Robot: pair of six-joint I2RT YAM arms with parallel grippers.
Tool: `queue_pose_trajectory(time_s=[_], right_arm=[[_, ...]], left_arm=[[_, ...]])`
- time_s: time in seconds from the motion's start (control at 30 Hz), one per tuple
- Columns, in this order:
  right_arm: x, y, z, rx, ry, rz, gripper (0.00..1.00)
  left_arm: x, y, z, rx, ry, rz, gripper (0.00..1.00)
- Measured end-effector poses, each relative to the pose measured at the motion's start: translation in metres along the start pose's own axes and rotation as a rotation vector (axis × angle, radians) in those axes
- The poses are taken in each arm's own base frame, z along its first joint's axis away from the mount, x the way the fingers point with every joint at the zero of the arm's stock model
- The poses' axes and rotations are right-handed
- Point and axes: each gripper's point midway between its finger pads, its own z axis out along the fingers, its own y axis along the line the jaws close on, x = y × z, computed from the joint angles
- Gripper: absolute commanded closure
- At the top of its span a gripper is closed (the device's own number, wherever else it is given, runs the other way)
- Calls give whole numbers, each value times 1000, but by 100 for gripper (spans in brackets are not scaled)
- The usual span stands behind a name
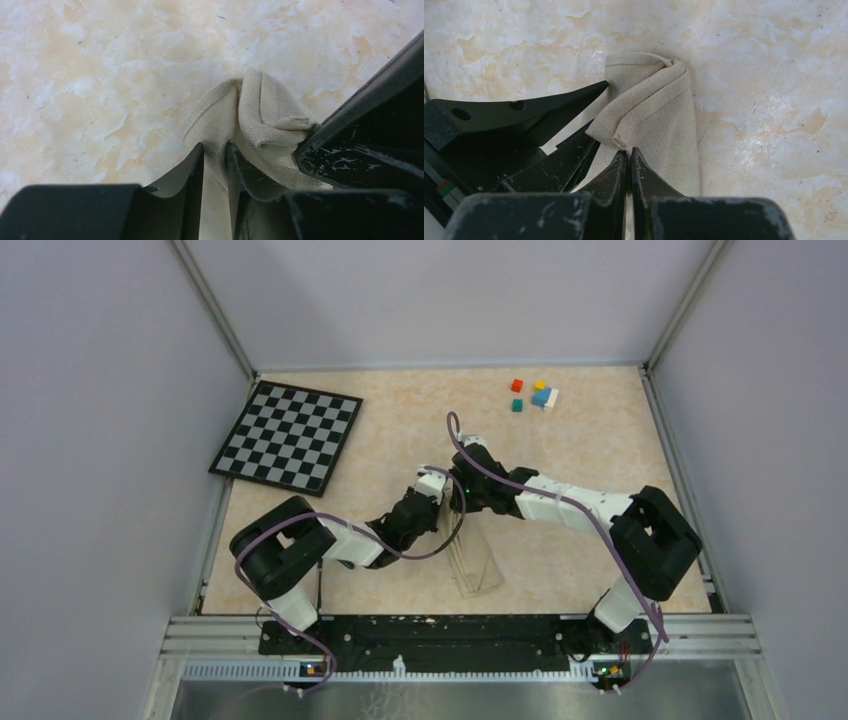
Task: Fold the napkin into a case and place the utensils inside
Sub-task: Grasp the top corner of the smaller rectangle folded napkin from the folded napkin.
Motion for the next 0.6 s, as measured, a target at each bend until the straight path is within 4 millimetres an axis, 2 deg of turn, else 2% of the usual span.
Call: queue_pose_trajectory(time_s=[0.27,0.5,0.6], right_arm=[[1,0,0,-1,3,1,100],[9,0,-1,-6,39,-1,100],[16,1,4,-12,74,3,100]], left_arm=[[-1,3,3,-20,-2,6,90],[-3,2,2,-14,-11,2,97],[-11,1,-3,-4,-31,-13,100]])
